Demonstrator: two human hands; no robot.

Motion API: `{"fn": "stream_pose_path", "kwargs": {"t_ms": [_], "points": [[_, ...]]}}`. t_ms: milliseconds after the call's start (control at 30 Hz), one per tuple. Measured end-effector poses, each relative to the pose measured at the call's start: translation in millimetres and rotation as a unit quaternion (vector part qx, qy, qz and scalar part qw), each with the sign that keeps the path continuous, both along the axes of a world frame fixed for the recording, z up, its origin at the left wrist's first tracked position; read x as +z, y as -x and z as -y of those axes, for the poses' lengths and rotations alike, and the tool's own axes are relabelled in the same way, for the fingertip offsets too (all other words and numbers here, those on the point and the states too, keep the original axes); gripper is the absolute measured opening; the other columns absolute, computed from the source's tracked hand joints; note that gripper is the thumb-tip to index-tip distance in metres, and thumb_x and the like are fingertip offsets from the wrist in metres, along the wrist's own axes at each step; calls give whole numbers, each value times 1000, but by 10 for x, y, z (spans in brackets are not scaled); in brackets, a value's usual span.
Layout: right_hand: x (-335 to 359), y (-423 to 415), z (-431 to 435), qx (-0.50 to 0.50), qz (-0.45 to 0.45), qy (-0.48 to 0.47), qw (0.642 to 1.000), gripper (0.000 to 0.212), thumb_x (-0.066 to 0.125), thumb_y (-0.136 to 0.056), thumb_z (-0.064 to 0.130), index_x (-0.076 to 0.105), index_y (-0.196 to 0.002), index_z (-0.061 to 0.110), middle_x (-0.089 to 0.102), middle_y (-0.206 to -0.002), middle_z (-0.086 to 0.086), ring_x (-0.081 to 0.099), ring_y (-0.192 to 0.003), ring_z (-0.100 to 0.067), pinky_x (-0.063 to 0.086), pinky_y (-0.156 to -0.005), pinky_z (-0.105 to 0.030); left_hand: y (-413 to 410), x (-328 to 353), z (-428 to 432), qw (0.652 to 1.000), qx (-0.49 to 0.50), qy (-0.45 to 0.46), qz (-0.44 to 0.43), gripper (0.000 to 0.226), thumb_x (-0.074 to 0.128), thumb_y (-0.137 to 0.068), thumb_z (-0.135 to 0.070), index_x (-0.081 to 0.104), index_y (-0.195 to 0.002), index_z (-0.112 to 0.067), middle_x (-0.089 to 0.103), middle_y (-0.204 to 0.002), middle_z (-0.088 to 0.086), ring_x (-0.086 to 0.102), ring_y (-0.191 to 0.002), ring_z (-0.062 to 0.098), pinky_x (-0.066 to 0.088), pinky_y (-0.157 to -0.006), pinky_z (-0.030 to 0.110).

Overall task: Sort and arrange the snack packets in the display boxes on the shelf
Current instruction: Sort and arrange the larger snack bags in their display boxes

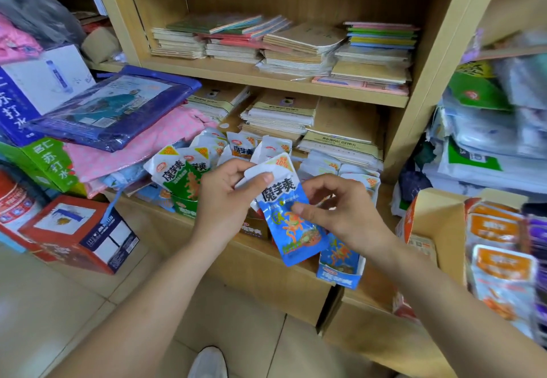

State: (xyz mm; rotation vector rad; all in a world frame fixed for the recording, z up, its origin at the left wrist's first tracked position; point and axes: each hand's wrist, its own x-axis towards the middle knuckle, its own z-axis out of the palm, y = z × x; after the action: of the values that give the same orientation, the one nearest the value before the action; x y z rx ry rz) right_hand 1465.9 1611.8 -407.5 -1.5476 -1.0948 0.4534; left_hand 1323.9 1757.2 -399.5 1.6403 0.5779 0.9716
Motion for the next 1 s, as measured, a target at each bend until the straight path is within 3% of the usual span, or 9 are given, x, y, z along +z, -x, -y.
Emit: {"fn": "stream_pose_path", "kwargs": {"t_ms": [100,233,367,467,533,667,767,867,1000], "points": [[-30,-69,65,-59,58,-3,997,19,87,-75,16,68,-78,13,63,-76,-1,58,-64,-5,47,-56,-16,-99,8,108,1000,-20,2,-14,11,80,-82,-10,72,-89,-9,78,-82,0,72,-75,10,56,-63,26],[-16,-290,221,-143,21,-5,989,26,82,-81,13,58,-74,8,56,-63,-1,57,-55,-12,51,-50,-36,-163,25,171,999,-23,-10,-45,17,85,-77,-12,74,-90,-10,78,-84,-2,75,-80,12,59,-67,26],[39,-515,505,-245,64,2,967,25,78,-85,20,55,-79,13,64,-71,-8,64,-60,-27,46,-46,-26,-192,17,133,999,41,-17,-29,15,82,-82,-13,73,-83,-25,77,-82,-9,74,-80,7,55,-65,20],[33,-532,705,-304,108,14,946,24,77,-86,22,54,-81,19,65,-74,-3,66,-66,-24,51,-52,-33,-212,14,78,993,109,-34,-14,8,80,-84,-15,74,-86,-20,75,-82,-8,72,-74,4,52,-62,17],[-46,-492,742,-291,130,54,946,22,79,-84,20,57,-83,19,64,-74,1,64,-67,-18,54,-57,-33,-211,18,52,987,153,-44,-5,7,80,-85,-18,74,-89,-17,75,-82,-7,71,-72,5,54,-63,19],[-200,-401,750,-197,46,160,966,33,82,-80,34,65,-101,15,66,-85,0,67,-74,-14,61,-60,-33,-185,32,-6,982,183,-47,4,9,78,-87,-23,73,-91,-16,74,-84,-5,71,-75,7,56,-65,21],[-150,-423,778,-258,152,109,948,26,80,-82,37,67,-97,20,66,-77,7,62,-69,-6,53,-62,-23,-205,57,9,986,158,-57,1,7,77,-87,-20,72,-89,-17,72,-80,-7,67,-70,0,52,-63,17],[-96,-368,723,-201,124,51,970,21,81,-82,30,68,-96,22,67,-81,8,61,-70,-6,48,-62,-16,-261,73,91,992,107,-64,-15,9,77,-87,-15,70,-84,-19,70,-76,-7,63,-66,-4,49,-58,14],[-110,-249,491,-102,103,48,988,38,83,-78,33,68,-112,24,68,-94,12,58,-72,-7,48,-64,-18,-318,70,205,996,22,-81,-38,14,79,-85,-15,71,-80,-26,73,-76,-5,68,-71,7,52,-62,27]]}}
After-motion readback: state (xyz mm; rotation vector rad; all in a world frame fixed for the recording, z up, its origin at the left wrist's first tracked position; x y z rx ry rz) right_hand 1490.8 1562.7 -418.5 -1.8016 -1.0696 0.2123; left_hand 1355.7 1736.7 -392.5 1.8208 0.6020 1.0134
